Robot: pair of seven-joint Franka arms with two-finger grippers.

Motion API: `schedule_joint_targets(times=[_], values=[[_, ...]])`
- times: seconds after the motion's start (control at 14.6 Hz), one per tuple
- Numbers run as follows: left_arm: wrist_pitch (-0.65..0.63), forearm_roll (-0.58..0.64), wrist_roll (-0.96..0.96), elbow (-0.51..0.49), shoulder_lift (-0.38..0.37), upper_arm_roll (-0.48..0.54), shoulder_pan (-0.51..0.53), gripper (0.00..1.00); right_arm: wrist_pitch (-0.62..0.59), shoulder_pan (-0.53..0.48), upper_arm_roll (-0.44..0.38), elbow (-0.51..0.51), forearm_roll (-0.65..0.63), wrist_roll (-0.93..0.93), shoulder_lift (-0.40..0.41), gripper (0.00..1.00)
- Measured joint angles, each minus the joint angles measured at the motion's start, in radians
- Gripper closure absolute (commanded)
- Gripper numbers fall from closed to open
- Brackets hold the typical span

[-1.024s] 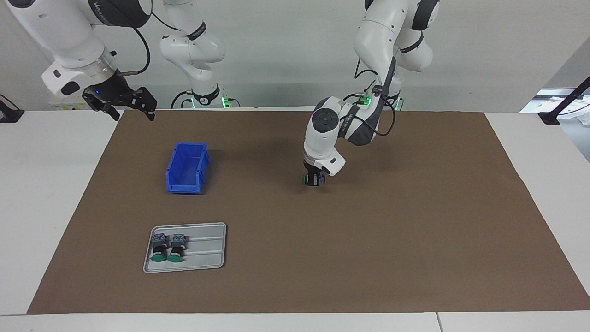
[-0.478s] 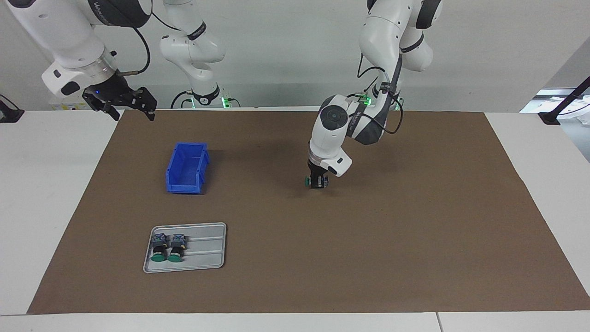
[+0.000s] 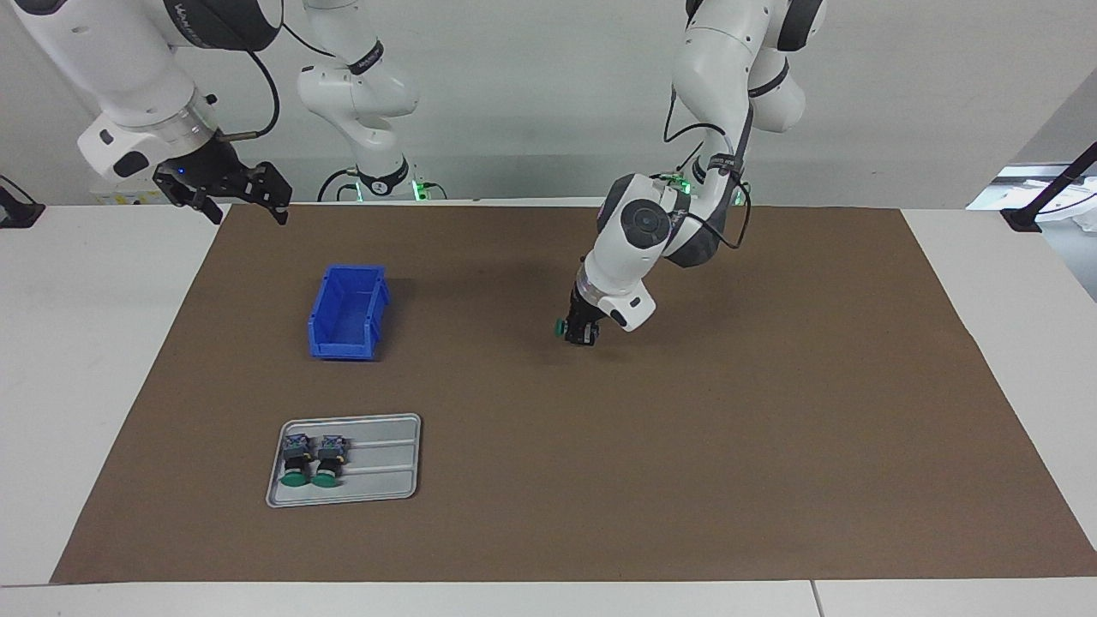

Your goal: Place and press button with both arms

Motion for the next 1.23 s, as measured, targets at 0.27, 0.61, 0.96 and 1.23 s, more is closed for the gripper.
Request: schedule_joint_targets(times=[0.27, 0.61, 0.96, 1.23], values=[[-0.02, -0.179, 0.175, -0.019, -0.013, 0.001, 0.043, 0.82, 0.0, 0.0, 0.0, 0.0, 0.0, 0.0, 0.0, 0.02], [-0.023, -0.431, 0.416, -0.076, -0.03, 0.003, 0.093, 0.82, 0.0, 0.0, 0.0, 0.0, 0.0, 0.0, 0.0, 0.02], [-0.042, -0.613, 0.538, -0.113, -0.052, 0.004, 0.162, 0.82, 0.0, 0.0, 0.0, 0.0, 0.0, 0.0, 0.0, 0.02], [-0.103, -0.806, 0.701, -0.167, -0.067, 0.005, 0.21, 0.82, 0.0, 0.0, 0.0, 0.0, 0.0, 0.0, 0.0, 0.02]])
